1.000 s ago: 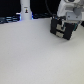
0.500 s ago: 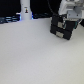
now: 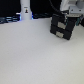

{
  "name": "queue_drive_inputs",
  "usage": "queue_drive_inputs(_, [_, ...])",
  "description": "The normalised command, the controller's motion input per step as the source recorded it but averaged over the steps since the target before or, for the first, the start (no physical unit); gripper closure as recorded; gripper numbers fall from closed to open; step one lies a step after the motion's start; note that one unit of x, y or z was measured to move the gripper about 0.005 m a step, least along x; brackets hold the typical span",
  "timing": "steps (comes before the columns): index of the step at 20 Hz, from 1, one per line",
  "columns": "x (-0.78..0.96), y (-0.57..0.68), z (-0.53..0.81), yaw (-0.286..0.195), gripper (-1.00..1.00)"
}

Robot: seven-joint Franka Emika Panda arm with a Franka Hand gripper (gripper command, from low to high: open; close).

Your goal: Open the kcup holder, insert the kcup into the holder, and close the kcup holder

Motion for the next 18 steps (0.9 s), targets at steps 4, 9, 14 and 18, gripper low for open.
queue_drive_inputs(4, [0.08,0.01,-0.02,-0.005,-1.00])
queue_drive_inputs(9, [0.08,0.16,0.02,-0.010,-1.00])
queue_drive_inputs(14, [0.17,0.45,0.05,0.017,-1.00])
queue_drive_inputs(18, [0.01,0.39,0.00,0.043,-1.00])
